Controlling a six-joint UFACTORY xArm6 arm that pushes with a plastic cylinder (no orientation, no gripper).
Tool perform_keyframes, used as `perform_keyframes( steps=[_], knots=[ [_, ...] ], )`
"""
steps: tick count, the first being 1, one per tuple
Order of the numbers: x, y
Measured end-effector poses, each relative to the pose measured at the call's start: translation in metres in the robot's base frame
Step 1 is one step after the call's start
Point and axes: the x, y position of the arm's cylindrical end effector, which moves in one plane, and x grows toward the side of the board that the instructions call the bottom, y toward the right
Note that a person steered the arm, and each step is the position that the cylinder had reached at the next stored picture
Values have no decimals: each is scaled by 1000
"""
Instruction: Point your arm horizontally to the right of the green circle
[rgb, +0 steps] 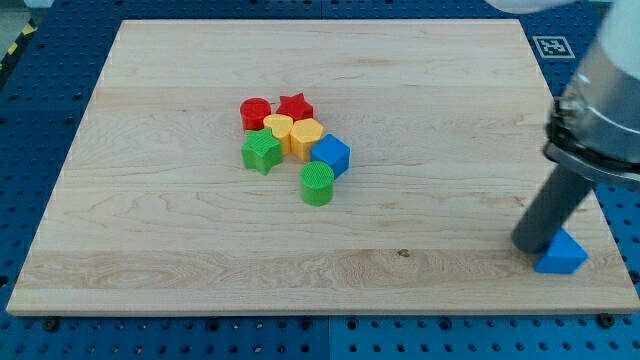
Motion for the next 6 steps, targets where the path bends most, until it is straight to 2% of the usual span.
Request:
perform_keyframes(
  steps=[1,2,3,4,5,6],
  knots=[
    [3,28],
    [-9,30],
    [-75,5],
    [-115,-53],
    [-127,-94],
    [-91,-126]
  ],
)
